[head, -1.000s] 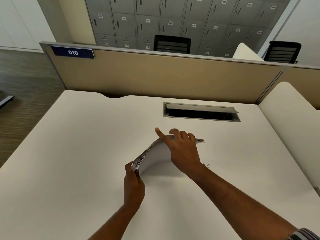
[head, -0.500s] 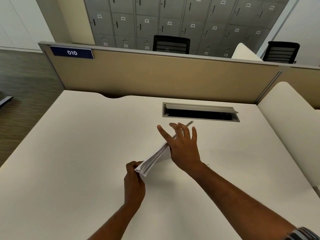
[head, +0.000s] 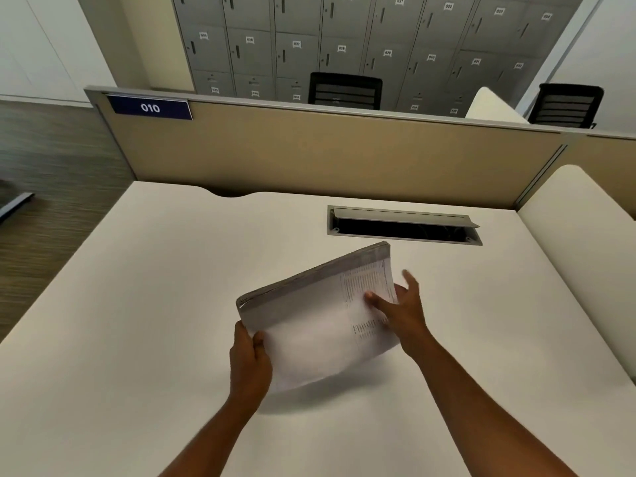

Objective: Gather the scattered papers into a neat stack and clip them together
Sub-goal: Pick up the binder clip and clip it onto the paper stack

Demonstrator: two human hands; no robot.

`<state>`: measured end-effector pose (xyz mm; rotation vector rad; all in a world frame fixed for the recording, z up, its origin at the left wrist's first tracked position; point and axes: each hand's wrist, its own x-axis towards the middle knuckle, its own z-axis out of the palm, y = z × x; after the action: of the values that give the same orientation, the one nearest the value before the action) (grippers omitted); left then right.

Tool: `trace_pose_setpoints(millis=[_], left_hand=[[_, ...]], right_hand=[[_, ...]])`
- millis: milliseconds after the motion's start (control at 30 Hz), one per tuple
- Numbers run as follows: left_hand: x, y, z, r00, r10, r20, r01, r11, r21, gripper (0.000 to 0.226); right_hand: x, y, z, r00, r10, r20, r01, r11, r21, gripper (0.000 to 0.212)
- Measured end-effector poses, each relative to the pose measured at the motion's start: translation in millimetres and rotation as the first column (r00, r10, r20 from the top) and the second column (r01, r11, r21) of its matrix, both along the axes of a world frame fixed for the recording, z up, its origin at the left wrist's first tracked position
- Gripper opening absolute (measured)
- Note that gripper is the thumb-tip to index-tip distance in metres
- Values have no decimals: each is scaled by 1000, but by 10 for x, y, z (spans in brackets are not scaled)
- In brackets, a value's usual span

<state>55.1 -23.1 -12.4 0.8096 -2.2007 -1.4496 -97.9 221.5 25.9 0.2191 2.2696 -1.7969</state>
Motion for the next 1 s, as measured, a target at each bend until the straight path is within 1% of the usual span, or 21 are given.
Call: trace_pose_setpoints(millis=[33,100,133,167,233,333,400,467,500,567,633,700,767,833,900,933,967,1000], left_hand=[[10,-27,17,1000,-24,2,24,1000,3,33],[43,-83,72,998,-69,-9,69,998,-6,40],[53,-109,106,996,-81,-23,80,997,-22,42],[62,-136,137,995,-87,-38,86,996,-40,42],[46,-155,191,993,-83,-84,78,995,-65,40],[2,-100,264,985,-51,-166,35,994,-102,32],[-16,7,280,975,-34,-220,9,993,-114,31],[-4,131,227,972,6,-236,-25,997,-75,33],[15,185,168,976,17,-216,-28,998,-49,33],[83,265,21,988,17,-152,-17,1000,0,29],[137,272,-81,993,30,-111,-27,999,32,22],[129,248,-109,993,42,-111,-39,999,24,20],[85,226,-85,993,34,-114,-33,999,4,21],[53,207,-58,992,32,-121,-32,999,-3,27],[33,199,-43,989,38,-143,-39,999,-6,30],[38,199,-44,989,36,-141,-38,999,-8,29],[45,201,-56,991,30,-131,-32,999,-12,27],[61,206,-74,993,24,-116,-25,1000,-10,26]], right_hand=[[-22,59,-4,998,64,11,-64,998,-8,98],[-67,157,32,985,174,-13,-174,984,26,64],[-80,180,69,976,213,-37,-212,977,25,52],[-79,186,114,971,233,-58,-234,972,2,44],[-29,169,202,971,205,-126,-214,975,-60,34],[175,61,215,953,29,-300,-60,994,-96,15],[350,-42,131,931,-69,-358,27,992,-121,11],[526,-141,19,924,-128,-361,78,986,-150,19],[593,-176,-63,928,-140,-345,91,984,-155,21],[720,-208,-231,952,-122,-281,93,989,-114,19],[806,-209,-353,970,-85,-229,74,996,-56,23],[805,-177,-391,971,-60,-231,56,998,-24,28],[761,-158,-377,966,-36,-256,47,998,34,27],[751,-165,-346,958,-86,-273,97,995,29,29],[760,-166,-322,949,-145,-282,150,989,-4,41],[764,-158,-342,950,-139,-279,144,990,-2,48],[765,-145,-373,957,-119,-264,125,992,6,48],[771,-130,-415,967,-100,-234,106,994,15,43]])
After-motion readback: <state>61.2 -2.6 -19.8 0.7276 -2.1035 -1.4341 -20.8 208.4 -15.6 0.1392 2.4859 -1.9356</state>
